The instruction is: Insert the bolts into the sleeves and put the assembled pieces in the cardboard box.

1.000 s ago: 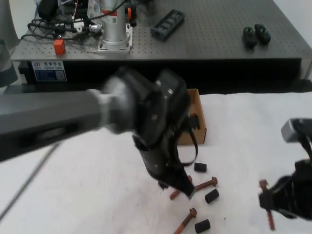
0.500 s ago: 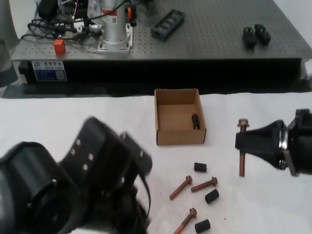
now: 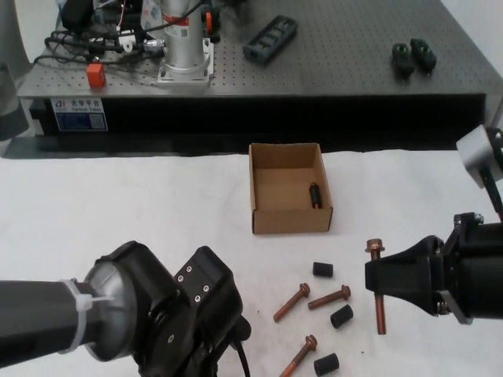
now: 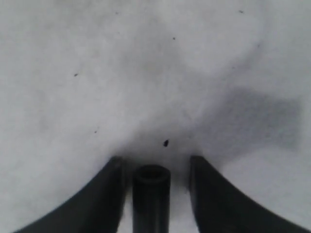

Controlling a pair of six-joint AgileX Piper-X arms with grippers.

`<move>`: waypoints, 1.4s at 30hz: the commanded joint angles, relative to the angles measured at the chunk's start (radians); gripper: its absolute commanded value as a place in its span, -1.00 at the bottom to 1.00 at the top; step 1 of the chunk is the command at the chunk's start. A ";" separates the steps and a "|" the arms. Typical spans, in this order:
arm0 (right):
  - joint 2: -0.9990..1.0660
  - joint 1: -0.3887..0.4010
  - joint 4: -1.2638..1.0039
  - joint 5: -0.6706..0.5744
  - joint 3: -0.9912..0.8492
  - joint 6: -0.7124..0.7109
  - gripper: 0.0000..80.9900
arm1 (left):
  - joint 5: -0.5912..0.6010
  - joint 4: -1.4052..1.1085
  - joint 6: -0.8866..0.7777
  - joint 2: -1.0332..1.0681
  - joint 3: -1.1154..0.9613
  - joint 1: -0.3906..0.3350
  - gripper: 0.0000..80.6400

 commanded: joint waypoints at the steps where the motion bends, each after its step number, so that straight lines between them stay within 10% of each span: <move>1: -0.005 0.004 0.004 -0.001 -0.006 -0.005 -1.00 | -0.051 0.045 -0.023 0.028 0.014 0.005 0.02; 15: -0.005 0.004 0.010 -0.001 -0.006 -0.017 -1.00 | -0.041 0.079 -0.010 0.028 0.016 0.005 -1.00; 29: -0.005 0.019 -0.259 -0.143 -0.006 0.099 -1.00 | 0.341 -0.678 0.025 -0.437 0.129 0.005 -0.98; 42: -0.005 0.128 -0.560 -0.067 -0.006 0.200 -1.00 | 0.530 -0.907 -0.031 -0.450 0.138 0.005 -0.98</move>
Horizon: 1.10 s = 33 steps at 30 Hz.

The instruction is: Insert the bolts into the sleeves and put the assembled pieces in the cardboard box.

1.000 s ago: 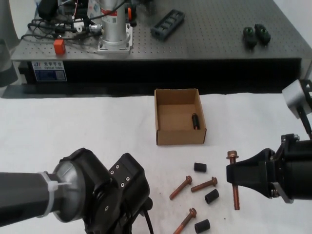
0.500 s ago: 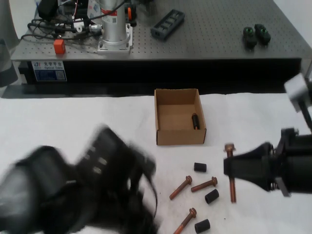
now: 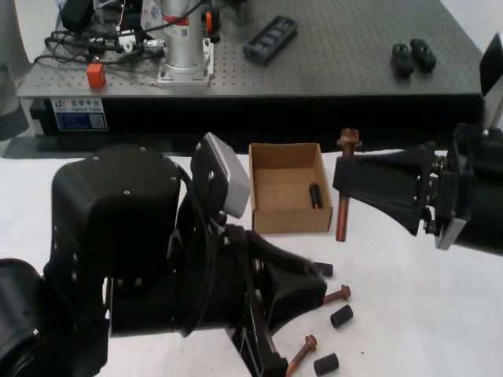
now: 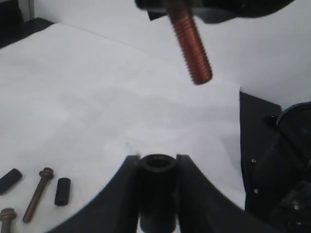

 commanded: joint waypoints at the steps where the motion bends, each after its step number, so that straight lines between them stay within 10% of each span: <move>1: -0.005 0.016 -0.035 0.021 -0.006 0.010 -1.00 | 0.013 -0.027 -0.014 -0.004 -0.004 0.000 -0.98; 33: -0.001 0.098 0.033 0.035 -0.006 -0.061 -1.00 | 0.050 -0.166 -0.167 -0.004 -0.008 0.000 -0.98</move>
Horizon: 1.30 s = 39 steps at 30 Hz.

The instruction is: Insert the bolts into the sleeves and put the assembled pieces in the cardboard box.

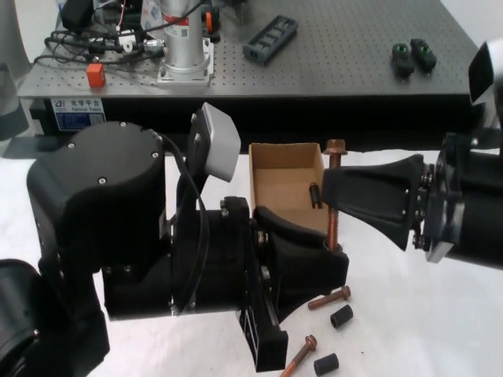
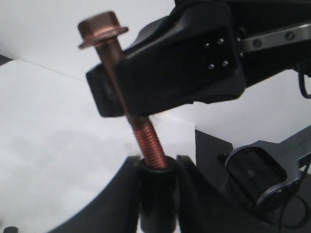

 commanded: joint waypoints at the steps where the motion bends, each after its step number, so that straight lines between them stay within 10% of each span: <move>1: -0.001 0.034 0.026 -0.003 -0.006 -0.056 -1.00 | -0.044 -0.045 -0.016 -0.004 -0.009 0.000 -0.98; 8: -0.001 0.041 0.026 0.002 -0.006 -0.107 -0.34 | -0.088 -0.078 -0.018 -0.004 -0.009 0.000 -0.98; 27: -0.004 0.038 0.017 0.073 -0.006 -0.182 -0.49 | -0.148 -0.099 0.089 -0.004 -0.009 0.000 -0.98; 34: -0.104 0.001 0.111 0.275 -0.006 -0.182 0.02 | -0.390 -0.099 0.055 -0.001 -0.011 0.000 -0.98; 39: -0.255 -0.076 0.326 0.403 -0.006 -0.201 0.03 | -0.518 -0.064 -0.025 0.119 -0.122 0.046 -0.98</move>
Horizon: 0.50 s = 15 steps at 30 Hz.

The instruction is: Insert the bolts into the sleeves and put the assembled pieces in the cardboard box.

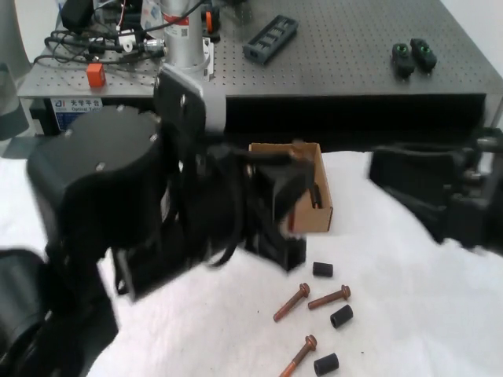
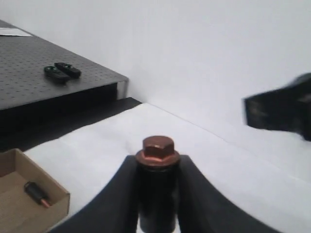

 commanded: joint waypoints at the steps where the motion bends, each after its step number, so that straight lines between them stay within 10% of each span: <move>1: -0.227 -0.113 0.291 0.215 -0.006 -0.035 0.03 | -0.067 0.029 -0.079 0.108 -0.103 0.044 -0.98; 15: -0.277 -0.179 0.664 0.315 -0.006 -0.044 0.03 | -0.109 0.813 -0.078 0.985 -1.175 0.153 -0.98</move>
